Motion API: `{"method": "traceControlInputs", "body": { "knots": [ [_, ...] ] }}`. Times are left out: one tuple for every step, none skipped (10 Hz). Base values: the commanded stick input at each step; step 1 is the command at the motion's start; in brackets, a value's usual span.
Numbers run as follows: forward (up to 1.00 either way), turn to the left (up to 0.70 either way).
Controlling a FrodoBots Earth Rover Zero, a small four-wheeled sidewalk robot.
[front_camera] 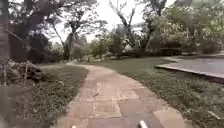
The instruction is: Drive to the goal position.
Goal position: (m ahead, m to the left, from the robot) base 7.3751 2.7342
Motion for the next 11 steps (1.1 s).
{"method": "traceControlInputs", "body": {
  "knots": [
    [1.00, 0.00],
    [1.00, 0.00],
    [1.00, 0.00],
    [1.00, 0.00],
    [1.00, 0.00],
    [1.00, 0.00],
    [1.00, 0.00],
    [1.00, 0.00],
    [1.00, 0.00],
    [1.00, 0.00],
    [1.00, 0.00]
  ]
}}
